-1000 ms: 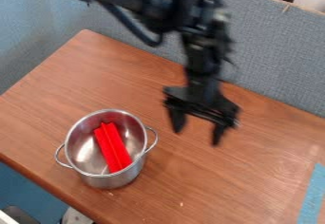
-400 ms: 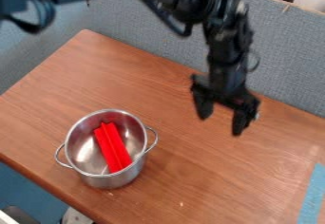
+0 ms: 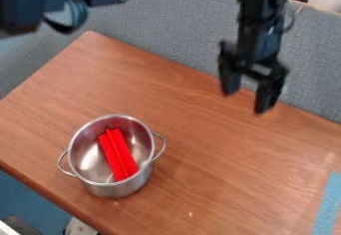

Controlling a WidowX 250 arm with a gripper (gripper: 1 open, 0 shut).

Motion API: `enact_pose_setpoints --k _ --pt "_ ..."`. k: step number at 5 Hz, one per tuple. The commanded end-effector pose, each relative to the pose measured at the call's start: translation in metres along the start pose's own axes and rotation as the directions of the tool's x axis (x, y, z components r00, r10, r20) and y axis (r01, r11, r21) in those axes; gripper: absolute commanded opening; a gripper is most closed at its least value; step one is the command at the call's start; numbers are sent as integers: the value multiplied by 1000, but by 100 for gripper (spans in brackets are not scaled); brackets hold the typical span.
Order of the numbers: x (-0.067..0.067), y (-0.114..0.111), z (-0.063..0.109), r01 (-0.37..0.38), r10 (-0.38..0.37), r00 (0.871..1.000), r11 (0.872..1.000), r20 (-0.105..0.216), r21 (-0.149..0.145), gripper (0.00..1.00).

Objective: Put the red object in the metal pot

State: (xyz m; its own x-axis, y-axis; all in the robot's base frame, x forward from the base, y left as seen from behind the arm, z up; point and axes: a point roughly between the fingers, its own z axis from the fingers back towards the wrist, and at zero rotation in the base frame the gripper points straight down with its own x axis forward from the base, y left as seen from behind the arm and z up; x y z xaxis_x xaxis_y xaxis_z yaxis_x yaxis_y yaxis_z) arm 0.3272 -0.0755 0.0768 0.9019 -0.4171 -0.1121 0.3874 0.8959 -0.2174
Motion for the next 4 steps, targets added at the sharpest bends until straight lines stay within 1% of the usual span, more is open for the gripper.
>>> enact_pose_setpoints --k 1,2,3,4 --pt "-21 1 17 106 -106 994 994 8 7 0" --pt "-28 19 20 161 -161 987 987 22 5 100" --pt "-48 15 -1 -74 76 992 997 102 -27 0" --pt "-58 -12 -22 -309 312 936 950 166 -45 100"
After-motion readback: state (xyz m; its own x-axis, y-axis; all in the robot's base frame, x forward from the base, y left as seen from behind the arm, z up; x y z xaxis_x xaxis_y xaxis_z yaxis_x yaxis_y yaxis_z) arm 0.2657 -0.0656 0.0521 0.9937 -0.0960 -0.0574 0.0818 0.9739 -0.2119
